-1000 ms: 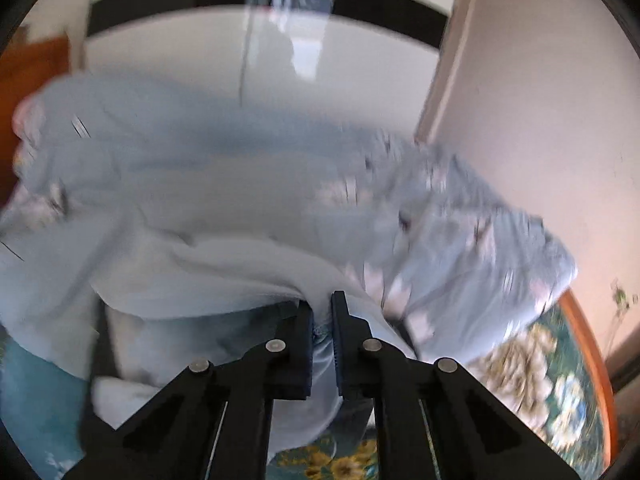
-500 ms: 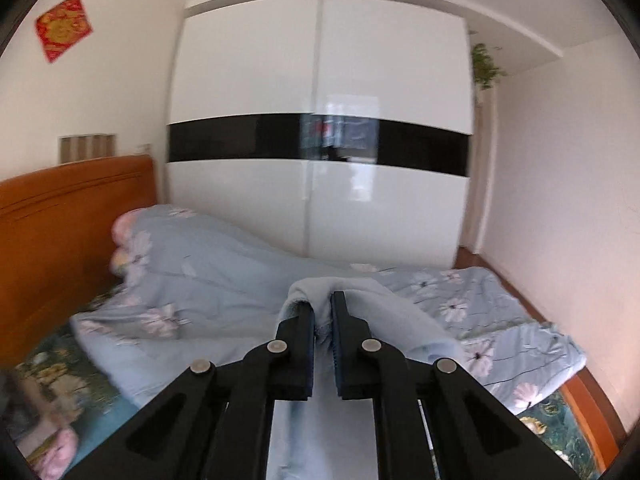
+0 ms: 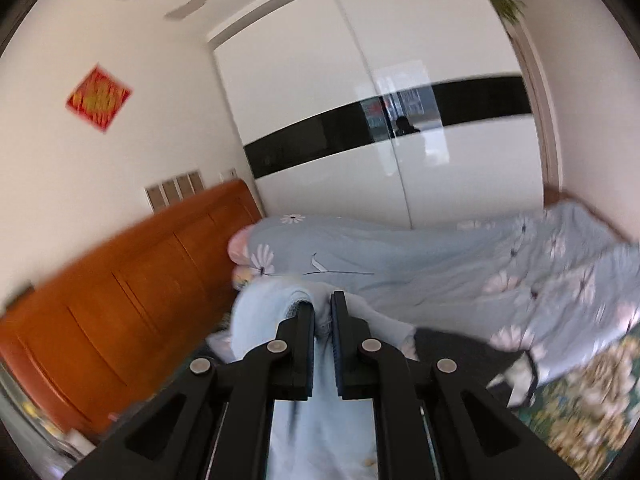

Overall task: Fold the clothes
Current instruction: 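Lift the shirt high with the right tool and shake it out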

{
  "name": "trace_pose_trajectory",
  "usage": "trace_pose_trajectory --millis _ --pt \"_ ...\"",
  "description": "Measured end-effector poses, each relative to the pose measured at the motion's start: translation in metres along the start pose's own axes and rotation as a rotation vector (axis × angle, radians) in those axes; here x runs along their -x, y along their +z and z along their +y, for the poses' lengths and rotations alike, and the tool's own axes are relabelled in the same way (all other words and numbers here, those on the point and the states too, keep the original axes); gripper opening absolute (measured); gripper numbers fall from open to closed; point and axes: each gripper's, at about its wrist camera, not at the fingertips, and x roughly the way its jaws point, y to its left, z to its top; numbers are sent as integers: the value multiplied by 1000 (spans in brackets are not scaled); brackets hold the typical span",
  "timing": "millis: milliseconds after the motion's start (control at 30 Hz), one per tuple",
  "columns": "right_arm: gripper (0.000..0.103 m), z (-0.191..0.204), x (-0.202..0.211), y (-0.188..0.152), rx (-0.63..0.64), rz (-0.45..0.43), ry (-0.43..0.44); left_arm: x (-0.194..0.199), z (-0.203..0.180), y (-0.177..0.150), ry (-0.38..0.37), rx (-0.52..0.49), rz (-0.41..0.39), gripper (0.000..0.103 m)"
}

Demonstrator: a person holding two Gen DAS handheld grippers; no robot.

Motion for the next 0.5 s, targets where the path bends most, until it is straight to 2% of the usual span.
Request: trace_pose_trajectory --millis 67,133,200,233,267,333,400,500 --pt "8 -31 20 -9 -30 -3 -42 -5 -7 -6 -6 -32 21 103" --pt "8 -64 36 -34 -38 23 -113 -15 -14 -15 -9 -67 59 103" --pt "8 -110 40 -75 -30 99 -216 -27 -19 -28 -13 -70 100 103" --pt "8 -132 38 -99 -34 144 -261 -36 -21 -36 -20 -65 128 103" --pt "8 -163 34 -136 -39 225 -339 -42 -24 -43 -24 -62 148 103" --pt "8 -206 24 -192 -53 351 -441 -58 -31 -57 -20 -74 199 103" --pt "8 -263 22 -258 -131 516 -540 -77 -38 -73 2 -95 261 103" --pt "8 -320 33 -307 -279 616 -609 -102 -46 -97 33 -116 360 103"
